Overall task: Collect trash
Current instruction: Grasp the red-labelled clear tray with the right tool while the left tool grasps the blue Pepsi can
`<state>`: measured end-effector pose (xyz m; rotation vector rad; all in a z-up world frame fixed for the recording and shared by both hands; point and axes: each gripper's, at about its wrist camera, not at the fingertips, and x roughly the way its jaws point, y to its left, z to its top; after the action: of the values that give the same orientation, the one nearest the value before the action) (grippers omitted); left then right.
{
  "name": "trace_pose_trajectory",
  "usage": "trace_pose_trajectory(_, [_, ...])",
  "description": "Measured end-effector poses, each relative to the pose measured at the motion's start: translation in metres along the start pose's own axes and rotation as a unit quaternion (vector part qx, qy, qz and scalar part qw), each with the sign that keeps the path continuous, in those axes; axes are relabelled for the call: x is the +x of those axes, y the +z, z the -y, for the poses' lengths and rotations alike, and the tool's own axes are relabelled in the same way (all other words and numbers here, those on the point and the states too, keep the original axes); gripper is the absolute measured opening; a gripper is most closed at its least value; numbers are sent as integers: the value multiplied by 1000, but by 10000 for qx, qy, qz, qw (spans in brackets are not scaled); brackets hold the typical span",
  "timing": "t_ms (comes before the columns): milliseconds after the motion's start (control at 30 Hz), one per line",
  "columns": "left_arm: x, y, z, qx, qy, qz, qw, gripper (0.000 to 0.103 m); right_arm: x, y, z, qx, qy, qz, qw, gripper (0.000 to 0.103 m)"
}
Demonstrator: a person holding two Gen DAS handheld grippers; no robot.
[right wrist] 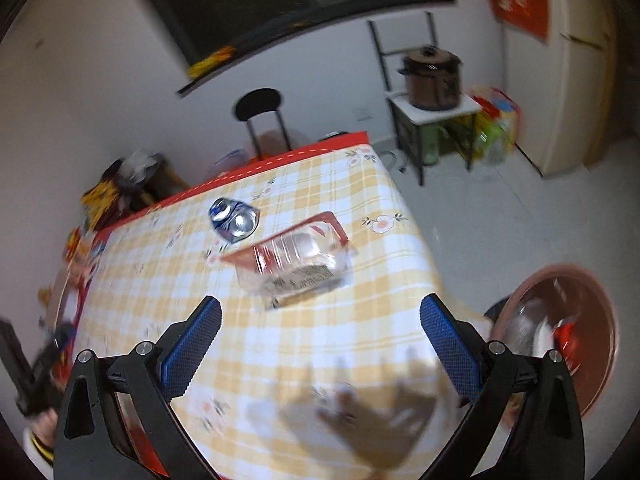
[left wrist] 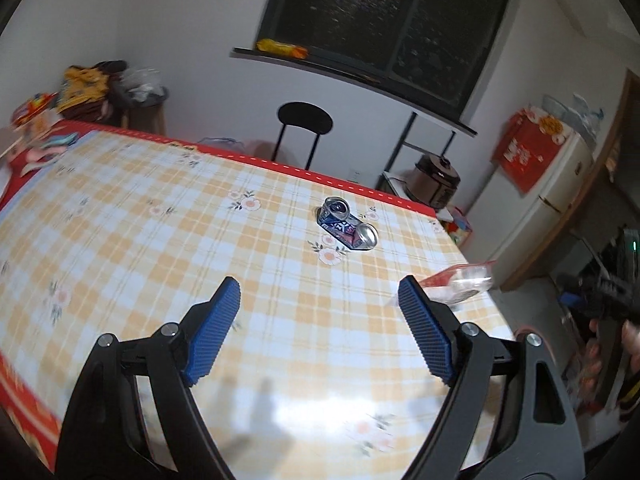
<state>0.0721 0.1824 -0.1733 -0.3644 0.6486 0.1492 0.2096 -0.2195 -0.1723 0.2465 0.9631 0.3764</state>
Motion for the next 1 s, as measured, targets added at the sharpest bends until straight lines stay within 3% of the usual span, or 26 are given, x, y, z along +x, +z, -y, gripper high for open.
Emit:
trace_pose_trajectory(133, [31,17,-27,262,-222,-111,9994,80,35,7,-27,679,-225,-87,9974,98])
trace_pose_trajectory(300, [53,30,-52,271,-430,-207,9985,80,81,14,-51,1147,-884,-186,9893,98])
trace_pose_trajectory(567, [88,37,-83,118,-548,-425,9975,80,134,25,-51,1637,-1477,-243,9751,98])
trace_pose_trajectory(800, [136,47,-81,278,-740,-695,9944,80,151,17,-35,2238,-1639,-462,9597,97])
trace_pose_trajectory(1000, [203,63,-47,795,-1110,-825,9872,81,156,5,-27,2596,-1359,-662,9538,72])
